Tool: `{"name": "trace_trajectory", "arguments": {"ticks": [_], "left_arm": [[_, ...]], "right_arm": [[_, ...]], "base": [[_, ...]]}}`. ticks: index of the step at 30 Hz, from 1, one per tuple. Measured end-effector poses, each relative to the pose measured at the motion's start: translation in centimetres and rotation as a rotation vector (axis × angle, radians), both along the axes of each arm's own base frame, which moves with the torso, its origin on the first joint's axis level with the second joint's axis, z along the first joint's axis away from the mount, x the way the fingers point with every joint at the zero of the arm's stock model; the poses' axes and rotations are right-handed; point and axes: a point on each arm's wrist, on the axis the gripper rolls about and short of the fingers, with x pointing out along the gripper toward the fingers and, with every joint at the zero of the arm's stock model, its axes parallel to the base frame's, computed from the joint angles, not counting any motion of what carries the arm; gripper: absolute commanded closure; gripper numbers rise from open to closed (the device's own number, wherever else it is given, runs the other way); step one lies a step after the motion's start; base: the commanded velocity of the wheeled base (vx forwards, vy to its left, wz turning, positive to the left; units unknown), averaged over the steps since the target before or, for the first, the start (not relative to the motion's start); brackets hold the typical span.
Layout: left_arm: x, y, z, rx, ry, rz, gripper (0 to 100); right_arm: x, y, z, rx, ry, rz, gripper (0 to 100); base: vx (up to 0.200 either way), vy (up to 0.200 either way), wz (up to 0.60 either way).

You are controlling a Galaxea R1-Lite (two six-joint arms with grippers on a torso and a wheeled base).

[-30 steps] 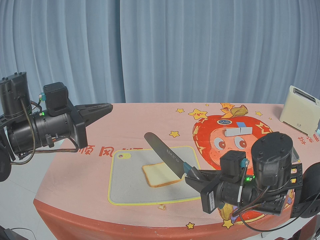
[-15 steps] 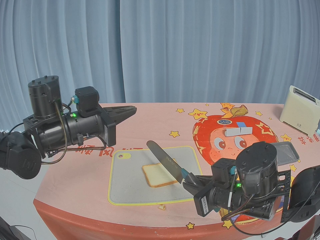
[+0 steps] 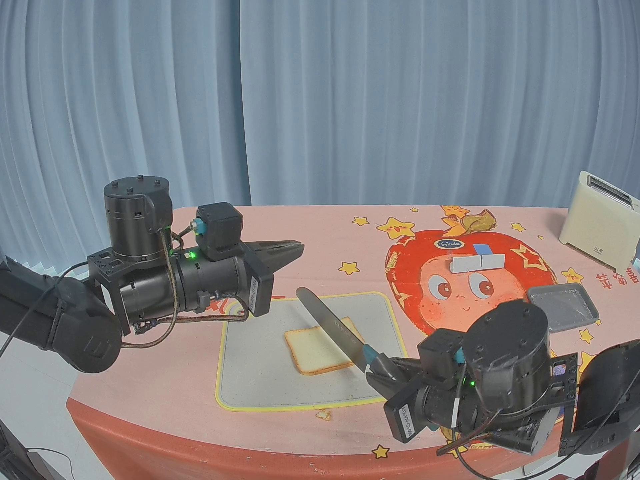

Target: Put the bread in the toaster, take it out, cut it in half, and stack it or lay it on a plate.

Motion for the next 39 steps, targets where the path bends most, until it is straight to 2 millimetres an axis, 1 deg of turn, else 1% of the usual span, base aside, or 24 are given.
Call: {"name": "trace_trajectory", "arguments": {"ticks": [11,17,27,39], "left_arm": [[0.3,-0.6,-1.0,0.016,0.025,-0.009,100],[0.3,-0.7,-1.1,0.018,0.028,-0.011,100],[0.4,-1.0,-1.1,0.017,0.018,-0.001,100],[1.3,-1.8,-2.1,0.016,0.015,-0.005,100]], "right_arm": [[-0.4,0.2,-0.1,-0.010,-0.009,0.004,100],[-0.3,0.4,0.3,0.026,-0.031,0.003,100],[-0.3,0.3,-0.1,0.013,-0.030,0.005,100],[-0.3,0.3,-0.3,0.005,-0.026,0.004,100]], "base": [[0.000,0.000,0.00],[0.000,0.000,0.00],[0.000,0.000,0.00],[0.000,0.000,0.00]]}}
